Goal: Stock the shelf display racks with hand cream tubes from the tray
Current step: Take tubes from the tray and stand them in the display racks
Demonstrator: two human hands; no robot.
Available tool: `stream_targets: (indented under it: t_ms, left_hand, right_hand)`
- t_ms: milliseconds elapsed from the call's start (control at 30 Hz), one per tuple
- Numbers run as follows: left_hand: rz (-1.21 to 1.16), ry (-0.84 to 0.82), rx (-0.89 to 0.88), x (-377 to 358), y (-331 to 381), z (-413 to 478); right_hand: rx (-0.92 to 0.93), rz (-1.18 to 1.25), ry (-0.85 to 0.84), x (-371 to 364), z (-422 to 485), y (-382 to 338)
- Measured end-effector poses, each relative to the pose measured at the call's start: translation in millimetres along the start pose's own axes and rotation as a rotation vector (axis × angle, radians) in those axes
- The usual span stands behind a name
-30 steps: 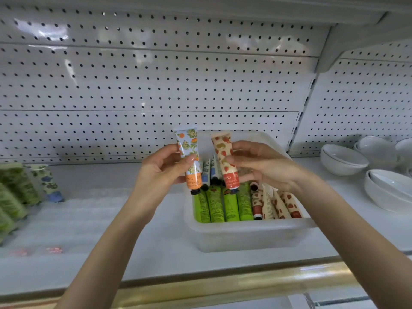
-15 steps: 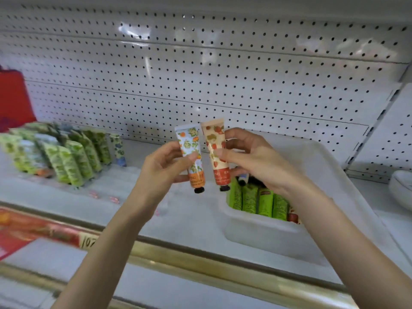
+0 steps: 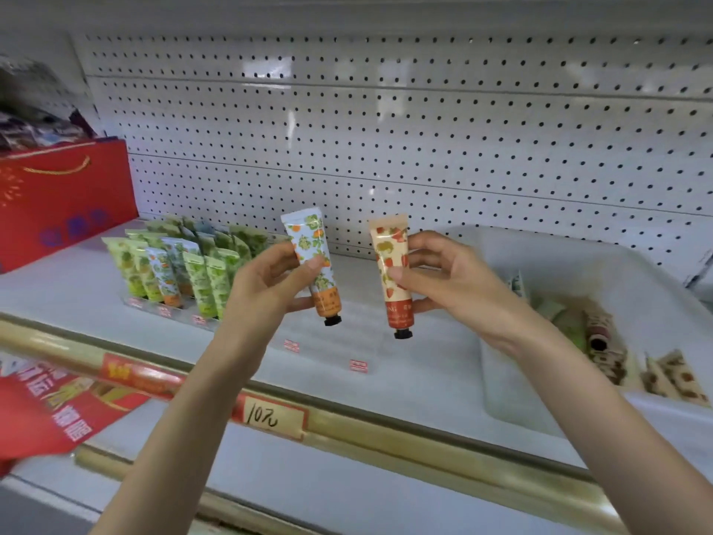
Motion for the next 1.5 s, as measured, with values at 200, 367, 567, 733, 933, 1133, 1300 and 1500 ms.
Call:
stream_targets:
  t_ms: [200,367,567,733,933,1133,1300,1500]
  left_hand:
    - [0.023,-0.057,-0.019,61,13,14]
    - [0.048,-0.103,-0.036,108,19,25]
    - [0.039,-0.178,-0.023,141,22,41]
    - [0.013,-0.185,-0.033,159,20,52]
    - [0.013,-0.180,-0.034,163,18,71]
    - [0.057,-0.166,-0.073,155,18,80]
    - [-0.009,-0.179,-0.118,154,16,78]
    - [-0.018,-0.178,-0.097,165,14,80]
  right_hand:
    - [-0.016,0.017,0.082,-51,11,0]
    - [0.018,0.113,0.268,-83,22,5]
    - [0.031,0.122,0.472,-99,36,14]
    - [0.010,0.035,0.479,-95,53,33]
    - [-0.044,-0.047,0.475,-90,80,71]
    - [-0.076,-0.109,0.417,-90,107,99]
    - [-0.097,-0.190,0.329,-98,114,122]
    - [-0.099,-0.294,0.266,-104,116,131]
Point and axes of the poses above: each hand's wrist, its own z-axis towards the middle knuckle, its own x-axis out of the back of the hand, y = z × x, the point moved 1 cm from there along z, towards the middle knuckle, and after that the axes turned 11 degrees about x, right-handed, at the moved point
